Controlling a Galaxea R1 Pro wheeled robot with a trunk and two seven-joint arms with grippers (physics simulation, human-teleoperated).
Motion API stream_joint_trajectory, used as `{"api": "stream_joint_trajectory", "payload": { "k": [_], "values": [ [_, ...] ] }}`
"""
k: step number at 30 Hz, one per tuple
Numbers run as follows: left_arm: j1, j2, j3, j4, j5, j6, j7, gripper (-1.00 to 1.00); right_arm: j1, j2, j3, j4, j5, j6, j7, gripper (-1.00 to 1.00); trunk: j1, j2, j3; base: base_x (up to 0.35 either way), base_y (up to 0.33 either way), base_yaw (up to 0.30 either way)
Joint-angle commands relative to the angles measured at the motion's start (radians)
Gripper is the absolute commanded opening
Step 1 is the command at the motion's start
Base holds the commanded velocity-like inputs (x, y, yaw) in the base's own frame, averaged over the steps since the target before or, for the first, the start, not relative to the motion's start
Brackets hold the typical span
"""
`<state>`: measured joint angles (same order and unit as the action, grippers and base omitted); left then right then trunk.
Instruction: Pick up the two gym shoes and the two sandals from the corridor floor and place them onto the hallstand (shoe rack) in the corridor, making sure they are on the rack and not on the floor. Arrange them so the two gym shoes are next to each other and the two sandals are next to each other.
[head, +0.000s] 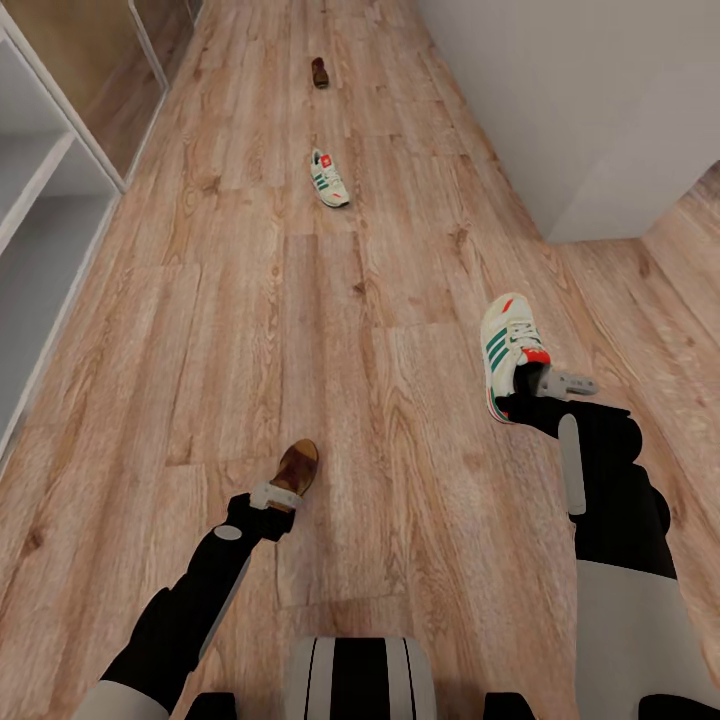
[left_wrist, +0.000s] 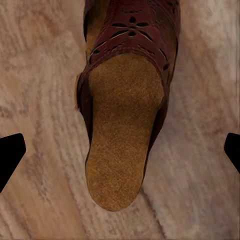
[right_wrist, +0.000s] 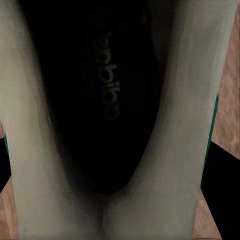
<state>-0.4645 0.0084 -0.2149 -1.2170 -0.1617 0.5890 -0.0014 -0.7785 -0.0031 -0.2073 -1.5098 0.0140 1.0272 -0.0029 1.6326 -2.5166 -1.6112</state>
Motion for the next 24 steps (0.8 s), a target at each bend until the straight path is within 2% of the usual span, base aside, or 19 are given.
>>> {"api": "stream_joint_trajectory", "payload": {
  "k": [1, 7, 19, 23, 24],
  "values": [
    [0.0, 0.001, -0.003, 0.008, -0.007, 0.003, 0.0, 1.0, -0.001, 0.0, 0.0, -0.001, 0.001, 0.005, 0.0, -1.0, 0.0, 0.0, -0.001, 0.0, 0.0, -0.279],
    [0.0, -0.001, -0.003, 0.043, -0.007, -0.05, 0.0, 1.0, -0.001, 0.0, 0.0, 0.0, 0.001, 0.005, 0.0, -1.0, 0.0, 0.0, -0.001, 0.0, 0.0, -0.225],
    [0.001, 0.001, 0.0, 0.047, -0.002, -0.079, 0.0, 1.0, -0.001, 0.0, 0.0, 0.0, 0.001, 0.004, 0.0, -1.0, 0.0, 0.0, -0.001, 0.0, 0.0, -0.016],
    [0.002, 0.003, 0.003, 0.077, 0.001, -0.141, 0.0, 1.0, -0.001, 0.0, 0.0, 0.0, 0.001, 0.004, 0.0, -1.0, 0.0, 0.0, -0.001, 0.0, 0.0, 0.0],
    [0.002, 0.004, 0.005, 0.122, 0.002, -0.193, 0.0, 1.0, -0.001, 0.0, 0.0, 0.0, 0.001, 0.004, 0.0, -1.0, 0.0, 0.0, -0.001, 0.0, 0.0, 0.0]
  ]
}}
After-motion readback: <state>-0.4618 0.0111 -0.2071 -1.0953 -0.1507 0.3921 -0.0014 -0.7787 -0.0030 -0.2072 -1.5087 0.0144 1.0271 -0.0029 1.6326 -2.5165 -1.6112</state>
